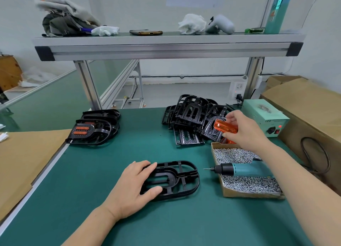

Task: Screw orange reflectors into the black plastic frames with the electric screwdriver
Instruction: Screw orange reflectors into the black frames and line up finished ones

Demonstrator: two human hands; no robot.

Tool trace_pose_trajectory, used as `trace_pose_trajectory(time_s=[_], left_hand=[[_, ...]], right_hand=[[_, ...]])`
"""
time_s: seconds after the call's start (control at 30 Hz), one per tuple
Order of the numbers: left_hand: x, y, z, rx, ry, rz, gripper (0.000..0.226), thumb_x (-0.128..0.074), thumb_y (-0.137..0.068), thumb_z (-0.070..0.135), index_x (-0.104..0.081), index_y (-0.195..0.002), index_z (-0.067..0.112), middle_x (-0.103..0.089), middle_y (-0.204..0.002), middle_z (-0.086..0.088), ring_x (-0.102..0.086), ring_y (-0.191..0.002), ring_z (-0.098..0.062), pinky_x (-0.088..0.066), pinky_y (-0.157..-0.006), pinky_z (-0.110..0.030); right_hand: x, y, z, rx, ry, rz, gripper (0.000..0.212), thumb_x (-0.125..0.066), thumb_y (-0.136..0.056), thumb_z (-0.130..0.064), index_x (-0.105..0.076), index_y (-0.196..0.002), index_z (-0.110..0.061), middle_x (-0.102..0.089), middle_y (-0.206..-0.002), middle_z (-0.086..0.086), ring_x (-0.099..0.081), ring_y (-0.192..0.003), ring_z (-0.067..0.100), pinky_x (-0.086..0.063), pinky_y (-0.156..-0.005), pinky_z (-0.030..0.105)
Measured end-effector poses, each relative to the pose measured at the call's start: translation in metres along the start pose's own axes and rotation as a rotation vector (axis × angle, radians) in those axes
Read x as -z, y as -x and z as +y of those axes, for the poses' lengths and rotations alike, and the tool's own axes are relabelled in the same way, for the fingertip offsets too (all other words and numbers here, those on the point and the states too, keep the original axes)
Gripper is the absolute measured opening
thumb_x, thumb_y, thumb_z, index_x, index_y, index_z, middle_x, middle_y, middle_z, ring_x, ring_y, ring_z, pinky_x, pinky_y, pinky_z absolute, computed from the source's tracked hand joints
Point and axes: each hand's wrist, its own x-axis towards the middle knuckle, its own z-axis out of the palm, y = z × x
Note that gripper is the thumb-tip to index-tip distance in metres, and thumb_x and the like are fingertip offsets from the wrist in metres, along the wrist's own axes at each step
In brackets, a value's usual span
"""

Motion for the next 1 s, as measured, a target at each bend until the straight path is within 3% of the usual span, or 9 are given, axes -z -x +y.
trace_pose_trajectory(time_s=[0.13, 0.3, 0.5, 0.77, 1.0], left_hand=[[0.001, 0.000, 0.002, -0.045, 0.030, 0.039, 0.077, -0.032, -0.093, 0.074, -0.043, -0.150, 0.023, -0.047, -0.137, 0.010, -0.041, -0.131, -0.007, -0.019, -0.122, -0.037], [0.003, 0.001, 0.006, -0.077, 0.066, 0.072, 0.072, -0.041, -0.094, 0.066, -0.043, -0.149, 0.021, -0.052, -0.129, 0.013, -0.043, -0.124, -0.005, -0.026, -0.117, -0.035], [0.003, 0.003, 0.007, -0.087, 0.099, 0.073, 0.072, -0.044, -0.093, 0.067, -0.032, -0.154, 0.030, -0.047, -0.135, 0.019, -0.038, -0.130, 0.001, -0.025, -0.117, -0.032], [-0.002, 0.004, 0.003, -0.083, 0.107, 0.082, 0.077, -0.046, -0.091, 0.068, -0.017, -0.157, 0.039, -0.047, -0.143, 0.019, -0.034, -0.138, 0.000, -0.028, -0.117, -0.028], [-0.003, 0.005, 0.005, -0.109, 0.057, 0.217, 0.075, -0.048, -0.093, 0.063, -0.034, -0.154, 0.020, -0.056, -0.137, 0.008, -0.044, -0.132, -0.012, -0.033, -0.112, -0.032]], right_hand=[[-0.006, 0.009, -0.022, 0.077, -0.050, -0.021, 0.058, -0.083, -0.080, -0.022, -0.046, -0.125, -0.028, -0.062, -0.109, -0.012, -0.059, -0.102, 0.008, -0.041, -0.080, 0.017], [-0.014, 0.022, -0.049, 0.157, -0.129, -0.072, 0.064, -0.084, -0.080, -0.027, -0.046, -0.131, -0.028, -0.064, -0.109, -0.018, -0.059, -0.104, -0.002, -0.042, -0.091, 0.022], [-0.029, 0.038, -0.076, 0.213, -0.261, -0.136, 0.068, -0.087, -0.077, -0.026, -0.047, -0.133, -0.028, -0.068, -0.110, -0.020, -0.058, -0.108, -0.011, -0.035, -0.094, 0.002], [-0.047, 0.058, -0.100, 0.253, -0.316, -0.206, 0.075, -0.087, -0.077, -0.025, -0.044, -0.138, -0.028, -0.063, -0.120, -0.016, -0.058, -0.112, -0.003, -0.038, -0.098, 0.007], [-0.060, 0.068, -0.112, 0.269, -0.314, -0.252, 0.079, -0.086, -0.077, -0.024, -0.041, -0.142, -0.027, -0.062, -0.122, -0.016, -0.057, -0.114, -0.003, -0.038, -0.102, 0.012]])
